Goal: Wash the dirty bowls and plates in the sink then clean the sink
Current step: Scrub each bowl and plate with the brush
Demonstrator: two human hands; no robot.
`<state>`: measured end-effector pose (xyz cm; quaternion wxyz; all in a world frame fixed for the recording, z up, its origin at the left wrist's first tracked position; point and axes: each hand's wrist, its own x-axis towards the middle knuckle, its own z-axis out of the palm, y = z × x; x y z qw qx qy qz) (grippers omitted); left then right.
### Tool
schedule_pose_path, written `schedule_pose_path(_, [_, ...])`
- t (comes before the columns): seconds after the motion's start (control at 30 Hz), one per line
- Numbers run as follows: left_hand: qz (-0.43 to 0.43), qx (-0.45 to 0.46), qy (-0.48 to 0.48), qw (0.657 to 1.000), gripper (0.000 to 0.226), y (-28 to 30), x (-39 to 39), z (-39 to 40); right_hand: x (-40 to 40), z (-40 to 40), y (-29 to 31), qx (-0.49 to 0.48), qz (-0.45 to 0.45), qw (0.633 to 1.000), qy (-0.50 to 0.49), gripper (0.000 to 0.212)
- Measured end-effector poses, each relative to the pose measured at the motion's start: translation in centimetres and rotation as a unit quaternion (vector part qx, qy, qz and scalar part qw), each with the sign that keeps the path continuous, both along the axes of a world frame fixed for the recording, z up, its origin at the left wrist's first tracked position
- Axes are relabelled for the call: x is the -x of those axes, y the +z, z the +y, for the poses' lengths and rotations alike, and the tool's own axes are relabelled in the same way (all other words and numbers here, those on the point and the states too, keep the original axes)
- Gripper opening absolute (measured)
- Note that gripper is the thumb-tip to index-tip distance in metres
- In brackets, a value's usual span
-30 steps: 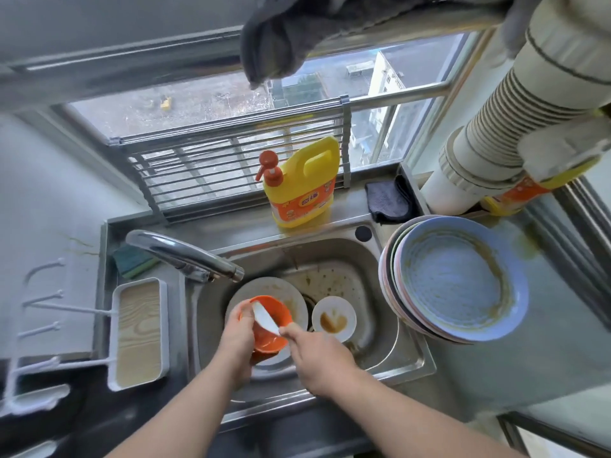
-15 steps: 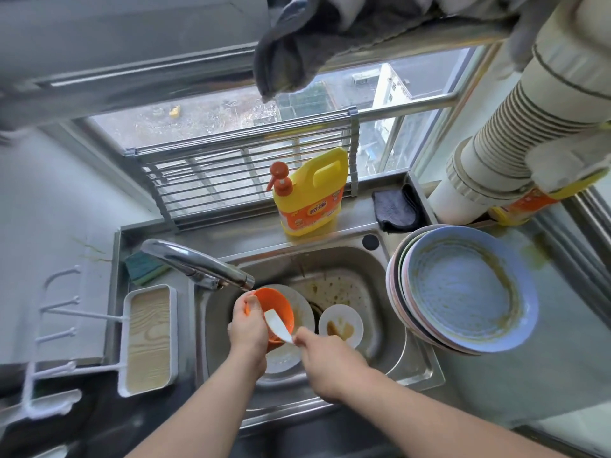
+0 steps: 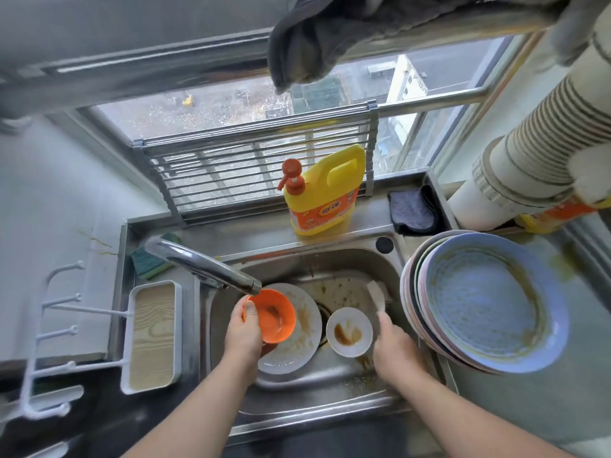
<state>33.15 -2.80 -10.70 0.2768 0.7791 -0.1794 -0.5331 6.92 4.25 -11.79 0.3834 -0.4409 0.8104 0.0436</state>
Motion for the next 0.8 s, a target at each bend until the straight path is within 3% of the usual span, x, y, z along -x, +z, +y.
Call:
schedule_pose_path(0.23, [0.121, -0.044, 0.04, 0.991, 0.033, 0.4, 0.6, 1.1, -0.5, -1.9, -1.5, -0.033, 0.023, 0.999, 0.027, 0.025])
schedule_pose_path(0.3, [0.134, -0.046, 0.052, 0.989, 0.035, 0.5, 0.4, 1.2, -1.5, -2.8, -0.5, -0.013, 0.002, 0.999, 0.048, 0.039])
schedule_pose_path(0.37, [0.134, -0.041, 0.056, 0.989, 0.034, 0.9, 0.0, 1.2, -3.0, -4.4, 1.5, 0.036, -0.061, 0.997, 0.041, 0.039])
schedule_pose_path(0.53, [0.138, -0.047, 0.076, 0.986, 0.038, 2.0, -1.7, 1.8, -8.1, -11.2, 6.7, 0.16, -0.25, 0.953, 0.063, 0.008])
schedule_pose_path(0.67, [0.148, -0.054, 0.097, 0.983, 0.037, 2.7, -2.4, 2.4, -13.1, -16.1, 9.1, 0.154, -0.353, 0.916, 0.108, 0.003])
schedule_pose_path(0.8, [0.166, -0.044, 0.11, 0.979, 0.037, 2.6, -2.4, 2.8, -16.4, -19.1, 8.5, 0.103, -0.289, 0.927, 0.215, 0.005])
